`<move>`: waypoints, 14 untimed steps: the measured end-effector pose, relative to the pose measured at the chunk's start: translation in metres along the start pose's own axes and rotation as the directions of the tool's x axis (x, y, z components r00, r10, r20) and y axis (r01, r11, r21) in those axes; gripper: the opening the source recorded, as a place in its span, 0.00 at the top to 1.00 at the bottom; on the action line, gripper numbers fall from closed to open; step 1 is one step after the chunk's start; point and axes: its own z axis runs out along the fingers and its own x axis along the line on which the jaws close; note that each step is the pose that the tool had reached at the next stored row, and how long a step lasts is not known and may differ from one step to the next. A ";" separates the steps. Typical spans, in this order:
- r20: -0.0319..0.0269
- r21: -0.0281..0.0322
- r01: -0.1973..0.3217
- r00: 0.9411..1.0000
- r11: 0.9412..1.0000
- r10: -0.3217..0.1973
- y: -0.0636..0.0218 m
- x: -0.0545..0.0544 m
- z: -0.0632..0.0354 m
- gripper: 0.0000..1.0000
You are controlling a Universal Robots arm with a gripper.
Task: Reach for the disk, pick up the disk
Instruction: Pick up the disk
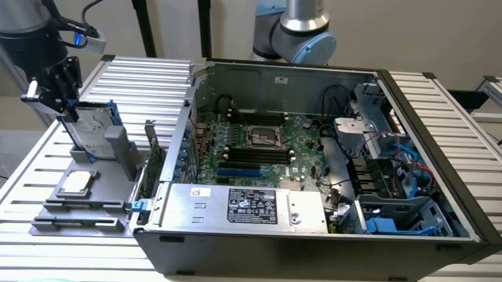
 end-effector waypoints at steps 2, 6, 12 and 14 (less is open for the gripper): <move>0.000 0.000 0.000 1.000 1.000 0.000 0.0000 0.000 -0.0025 0.67; 0.000 0.000 0.000 1.000 1.000 0.000 0.0001 0.000 -0.0113 0.67; 0.000 0.000 0.000 1.000 1.000 0.000 0.0004 0.000 -0.0377 0.67; 0.000 0.000 0.000 1.000 1.000 0.000 0.0004 0.000 -0.0468 0.67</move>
